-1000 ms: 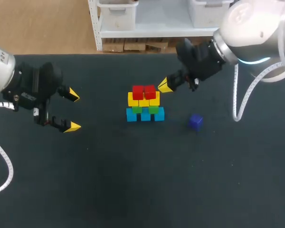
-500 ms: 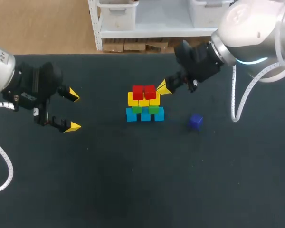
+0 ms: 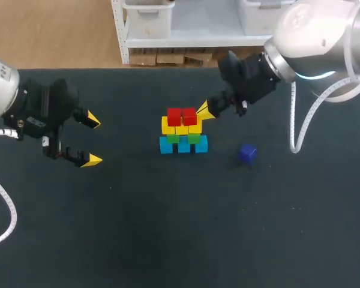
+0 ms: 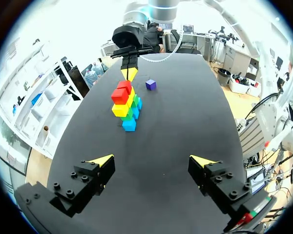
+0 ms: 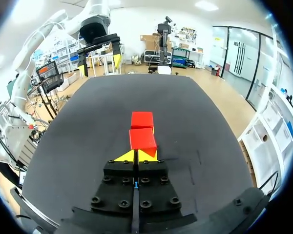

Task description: Place the blue cubes, place green cubes on the blue cubes, place the yellow cubes on the green cubes, then place the red cubes on the yellow cubes, and place purple cube on the red cubes.

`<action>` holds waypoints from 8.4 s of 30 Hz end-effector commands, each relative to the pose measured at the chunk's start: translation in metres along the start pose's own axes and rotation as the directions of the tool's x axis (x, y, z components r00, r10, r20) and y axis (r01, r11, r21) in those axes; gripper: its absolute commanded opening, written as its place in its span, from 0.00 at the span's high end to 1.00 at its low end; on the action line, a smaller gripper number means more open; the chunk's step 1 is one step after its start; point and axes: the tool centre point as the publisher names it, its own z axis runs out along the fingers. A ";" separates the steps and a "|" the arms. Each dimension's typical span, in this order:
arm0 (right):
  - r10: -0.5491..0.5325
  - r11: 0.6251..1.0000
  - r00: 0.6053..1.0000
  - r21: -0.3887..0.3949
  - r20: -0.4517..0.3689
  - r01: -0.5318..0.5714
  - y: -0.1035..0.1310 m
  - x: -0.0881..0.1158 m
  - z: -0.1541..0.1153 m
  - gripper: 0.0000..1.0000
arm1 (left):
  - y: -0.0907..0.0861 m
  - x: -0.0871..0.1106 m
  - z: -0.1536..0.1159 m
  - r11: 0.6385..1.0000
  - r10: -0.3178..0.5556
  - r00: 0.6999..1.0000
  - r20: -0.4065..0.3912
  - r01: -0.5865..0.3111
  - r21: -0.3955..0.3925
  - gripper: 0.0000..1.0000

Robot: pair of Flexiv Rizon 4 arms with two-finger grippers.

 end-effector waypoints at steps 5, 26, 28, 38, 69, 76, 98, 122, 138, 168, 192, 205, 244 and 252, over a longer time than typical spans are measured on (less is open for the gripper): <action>0.001 1.000 1.000 -0.004 0.003 -0.001 -0.001 0.000 0.002 1.00 | -0.001 0.003 0.000 1.000 0.003 1.000 0.009 -0.003 -0.002 0.00; 0.025 0.998 1.000 0.052 0.002 -0.025 0.004 0.009 -0.022 1.00 | -0.001 0.003 0.000 1.000 0.003 1.000 0.009 -0.003 -0.002 0.00; 0.008 0.998 1.000 0.055 0.012 -0.008 0.007 0.012 -0.028 0.75 | -0.001 0.003 0.000 1.000 0.003 1.000 0.009 -0.003 -0.002 0.00; -0.136 0.988 0.990 -0.073 -0.030 0.134 0.025 0.035 -0.056 0.00 | -0.001 0.003 0.000 1.000 0.003 1.000 0.009 -0.003 -0.002 0.00; -0.492 0.819 0.870 -0.341 -0.001 0.463 0.018 0.124 -0.065 0.06 | -0.001 0.003 0.000 1.000 0.003 1.000 0.009 -0.003 -0.002 0.00; -0.517 0.797 0.855 -0.341 0.044 0.499 0.022 0.132 -0.053 0.31 | -0.001 0.003 0.000 1.000 0.003 1.000 0.009 -0.003 -0.002 0.00; -0.588 0.704 0.800 -0.411 0.119 0.579 0.025 0.143 -0.036 0.64 | -0.001 0.003 0.000 1.000 0.003 1.000 0.009 -0.003 -0.002 0.00; -0.453 0.849 0.892 -0.309 -0.010 0.428 0.022 0.097 -0.062 1.00 | -0.001 0.003 0.000 1.000 0.003 1.000 0.009 -0.003 -0.002 0.00; -0.174 0.985 0.978 -0.030 -0.112 0.171 -0.005 0.020 -0.085 1.00 | -0.001 0.003 0.000 1.000 0.003 1.000 0.009 -0.003 -0.002 0.00; -0.089 0.996 0.994 0.016 -0.058 0.090 -0.002 -0.061 -0.019 1.00 | -0.001 0.003 0.000 1.000 0.003 1.000 0.009 -0.003 -0.002 0.00; -0.090 0.996 0.990 0.005 -0.109 0.091 0.000 -0.060 0.000 1.00 | -0.001 0.003 0.000 1.000 0.003 1.000 0.009 -0.003 -0.002 0.00; -0.078 0.997 0.990 0.018 -0.119 0.080 -0.002 -0.057 0.000 1.00 | -0.001 0.003 0.000 1.000 0.003 1.000 0.009 -0.003 -0.002 0.00; -0.060 0.998 0.992 0.015 -0.113 0.063 -0.006 -0.053 0.003 0.58 | -0.001 0.003 0.000 1.000 0.003 1.000 0.009 -0.003 -0.002 0.00; -0.059 0.998 0.992 0.021 -0.111 0.062 -0.006 -0.052 0.001 0.50 | -0.001 0.003 0.000 1.000 0.003 1.000 0.009 -0.003 -0.002 0.00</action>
